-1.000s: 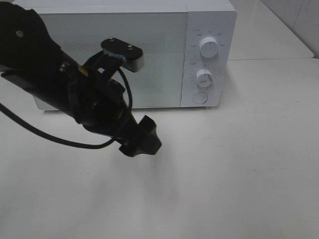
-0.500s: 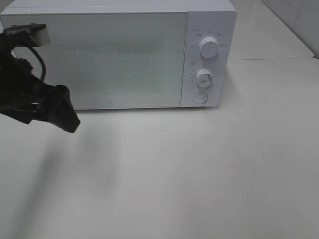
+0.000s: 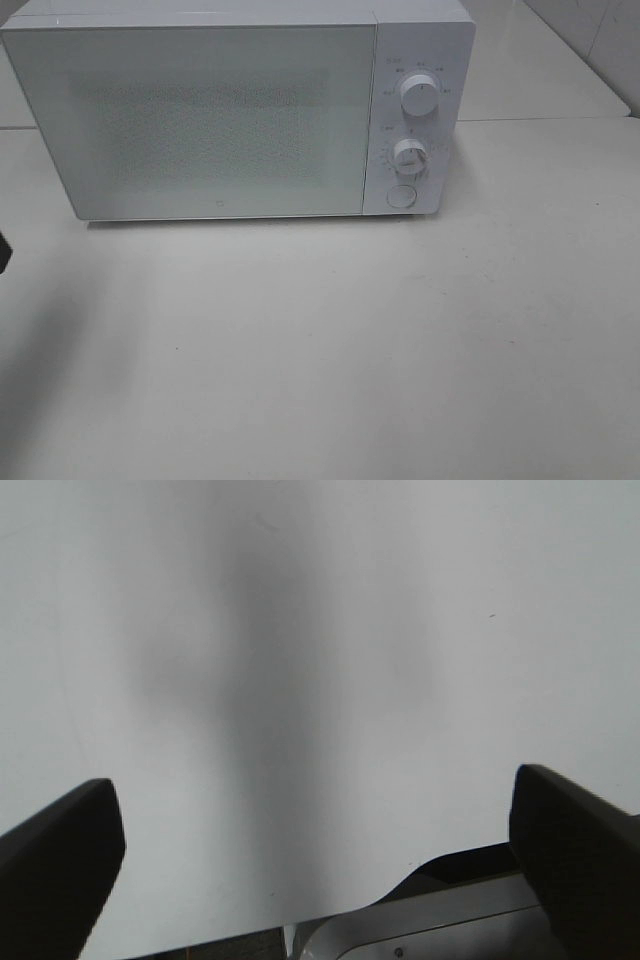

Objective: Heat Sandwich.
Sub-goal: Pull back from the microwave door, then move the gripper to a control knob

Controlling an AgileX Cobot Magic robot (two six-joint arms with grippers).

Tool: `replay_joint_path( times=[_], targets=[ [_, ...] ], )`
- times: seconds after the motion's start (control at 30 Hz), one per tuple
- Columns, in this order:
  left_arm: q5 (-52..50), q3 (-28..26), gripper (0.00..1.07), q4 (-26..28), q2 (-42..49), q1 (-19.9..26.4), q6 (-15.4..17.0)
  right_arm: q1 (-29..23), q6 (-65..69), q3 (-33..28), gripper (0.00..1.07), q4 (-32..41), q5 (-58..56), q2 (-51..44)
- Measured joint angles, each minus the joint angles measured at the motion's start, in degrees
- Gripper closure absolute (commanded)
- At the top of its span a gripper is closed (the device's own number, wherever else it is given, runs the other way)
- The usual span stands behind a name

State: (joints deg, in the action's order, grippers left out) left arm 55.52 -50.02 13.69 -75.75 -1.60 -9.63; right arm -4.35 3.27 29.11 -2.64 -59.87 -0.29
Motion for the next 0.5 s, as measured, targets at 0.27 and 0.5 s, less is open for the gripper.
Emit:
replay_joint_path(
  times=[0.27,0.5],
  targets=[
    [0.52,6.42,0.06,-7.10,11.06,1.32,6.25,0.00,0.00,0.00,0.31,0.00,0.00,0.00],
    [0.92,10.37,0.06,-8.37,22.06,1.32,6.76,0.00,0.00,0.00,0.31,0.00,0.00,0.00]
  ],
)
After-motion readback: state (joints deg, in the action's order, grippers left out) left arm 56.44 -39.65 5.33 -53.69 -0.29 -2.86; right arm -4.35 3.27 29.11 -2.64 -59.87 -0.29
